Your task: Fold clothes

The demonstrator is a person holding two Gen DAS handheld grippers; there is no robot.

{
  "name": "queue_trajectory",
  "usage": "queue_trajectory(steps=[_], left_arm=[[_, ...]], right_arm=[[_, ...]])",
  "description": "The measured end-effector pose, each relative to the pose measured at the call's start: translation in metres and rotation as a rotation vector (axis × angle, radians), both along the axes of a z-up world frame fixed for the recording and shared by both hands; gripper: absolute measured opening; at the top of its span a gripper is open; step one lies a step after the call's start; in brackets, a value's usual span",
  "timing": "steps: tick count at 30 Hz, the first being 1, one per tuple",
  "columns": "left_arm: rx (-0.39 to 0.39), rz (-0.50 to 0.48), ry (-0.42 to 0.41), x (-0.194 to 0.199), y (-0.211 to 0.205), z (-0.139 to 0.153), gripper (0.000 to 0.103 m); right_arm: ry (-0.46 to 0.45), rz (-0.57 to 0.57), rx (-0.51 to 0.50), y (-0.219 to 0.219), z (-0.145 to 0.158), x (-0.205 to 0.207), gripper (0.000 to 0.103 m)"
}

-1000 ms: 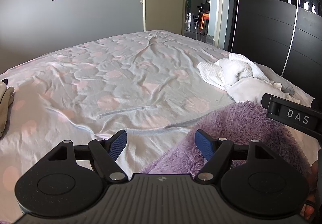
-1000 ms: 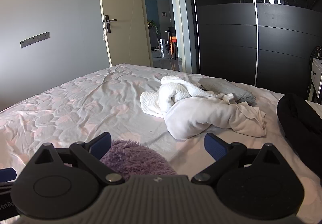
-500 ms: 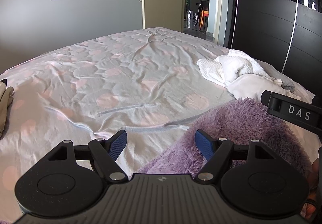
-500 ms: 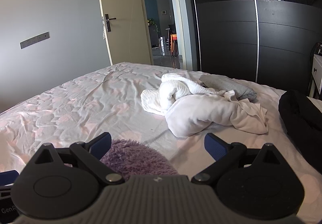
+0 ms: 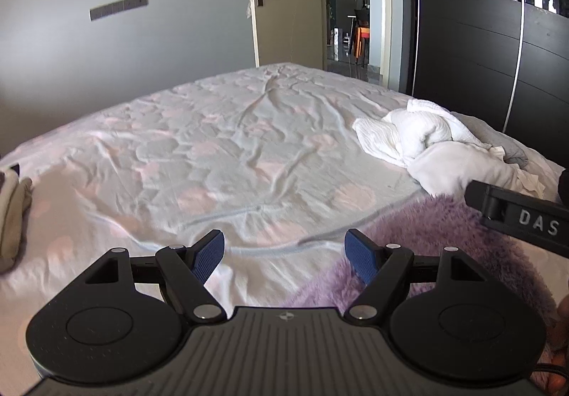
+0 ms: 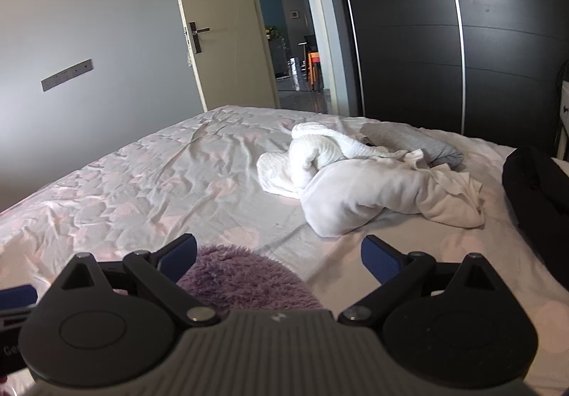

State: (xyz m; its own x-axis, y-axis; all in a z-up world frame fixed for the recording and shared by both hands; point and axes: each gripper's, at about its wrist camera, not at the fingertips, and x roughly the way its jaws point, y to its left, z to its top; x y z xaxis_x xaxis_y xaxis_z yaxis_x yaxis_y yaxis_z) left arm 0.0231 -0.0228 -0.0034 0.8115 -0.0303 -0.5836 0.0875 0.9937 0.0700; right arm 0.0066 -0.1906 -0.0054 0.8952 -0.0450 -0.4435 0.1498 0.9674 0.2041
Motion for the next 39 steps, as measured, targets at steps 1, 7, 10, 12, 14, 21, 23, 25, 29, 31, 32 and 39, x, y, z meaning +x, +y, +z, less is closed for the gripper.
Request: queue_trajectory(steps=[1,7,10,12,14,21,23,25,29,31,32,39], left_arm=[[0.011,-0.005,-0.007,0.003,-0.002,0.002,0.074],[0.075,-0.037,-0.047,0.018,-0.013,0.015,0.074],[0.089,-0.061,-0.048,0.034,-0.020,0.018,0.074],[0.094,-0.080,-0.045,0.046,-0.025,0.019,0.074],[0.089,-0.103,-0.036,0.059,-0.029,0.019,0.074],[0.095,-0.164,-0.003,0.106,-0.040,0.008,0.074],[0.079,-0.170,0.011,0.119,-0.041,0.003,0.074],[0.032,-0.177,0.026,0.130,-0.039,-0.003,0.074],[0.017,-0.187,0.078,0.153,-0.040,-0.017,0.073],[0.027,-0.177,0.091,0.161,-0.040,-0.023,0.072],[0.030,-0.174,0.099,0.165,-0.040,-0.027,0.070],[0.002,-0.150,0.169,0.180,-0.031,-0.038,0.067]], right_arm=[[-0.002,0.006,0.014,-0.002,0.000,0.000,0.100],[-0.030,0.105,0.053,-0.014,0.006,0.006,0.099],[-0.059,0.141,0.020,-0.024,0.015,0.014,0.099],[-0.075,0.154,0.037,-0.040,0.020,0.022,0.099],[-0.083,0.156,0.048,-0.057,0.023,0.033,0.099],[-0.055,0.214,-0.157,-0.101,0.013,0.085,0.092],[-0.029,0.202,-0.210,-0.113,0.004,0.100,0.081],[0.022,0.178,-0.231,-0.127,-0.010,0.116,0.072],[0.119,0.140,-0.253,-0.151,-0.039,0.146,0.070],[0.147,0.126,-0.248,-0.157,-0.050,0.159,0.070],[0.159,0.122,-0.245,-0.159,-0.054,0.166,0.070],[0.201,0.148,-0.239,-0.158,-0.063,0.198,0.041]])
